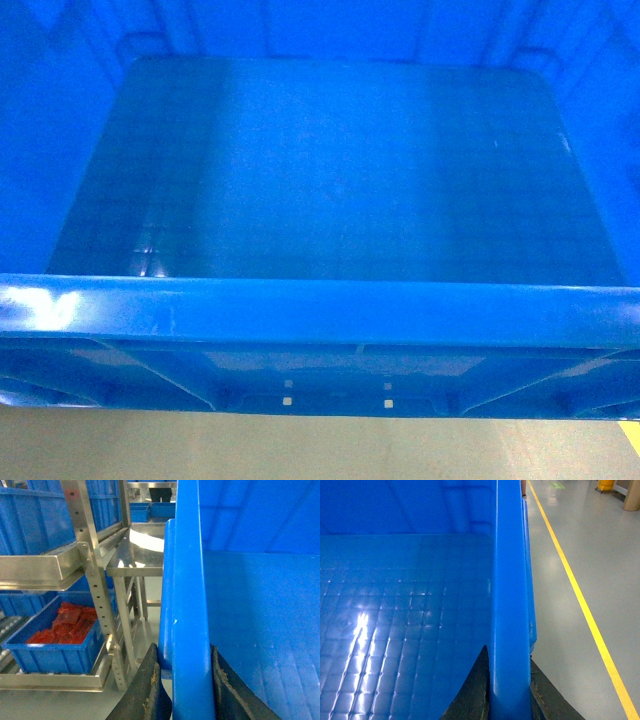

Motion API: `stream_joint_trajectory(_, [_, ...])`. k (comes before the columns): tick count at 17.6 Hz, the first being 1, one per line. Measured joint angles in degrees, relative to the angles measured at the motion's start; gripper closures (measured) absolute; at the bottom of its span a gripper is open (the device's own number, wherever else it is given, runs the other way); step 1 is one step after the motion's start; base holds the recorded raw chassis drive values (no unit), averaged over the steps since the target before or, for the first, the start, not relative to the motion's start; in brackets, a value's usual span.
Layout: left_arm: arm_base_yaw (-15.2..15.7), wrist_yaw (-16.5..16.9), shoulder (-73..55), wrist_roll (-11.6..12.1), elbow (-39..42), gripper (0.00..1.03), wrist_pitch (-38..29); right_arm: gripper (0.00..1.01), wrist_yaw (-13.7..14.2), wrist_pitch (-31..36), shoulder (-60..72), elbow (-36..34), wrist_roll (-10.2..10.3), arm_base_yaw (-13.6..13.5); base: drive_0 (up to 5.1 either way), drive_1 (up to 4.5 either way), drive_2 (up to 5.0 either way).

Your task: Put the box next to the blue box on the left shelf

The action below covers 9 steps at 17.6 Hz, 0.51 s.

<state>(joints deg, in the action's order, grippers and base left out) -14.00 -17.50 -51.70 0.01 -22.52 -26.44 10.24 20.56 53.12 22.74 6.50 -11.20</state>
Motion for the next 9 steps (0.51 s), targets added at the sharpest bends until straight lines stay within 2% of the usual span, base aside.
stream_joint_trajectory(2, [0.0,0.1,0.0,0.0,0.0,0.86,0.0,0.92,0.0,0.0,0.0,0.0,0.0,0.0,-0.1,4.11,-4.4])
stream_joint_trajectory(6, [0.0,0.1,-0.1,0.0,0.0,0.86,0.3,0.92,0.0,-0.3,0.1,0.0,0.0,0.0,0.0,0.00,0.0])
stream_joint_trajectory(9, [0.0,0.1,-0.1,0.0,0.0,0.86,0.0,0.92,0.1,-0.1,0.1,0.0,0.0,0.0,-4.9,2.47,2.5])
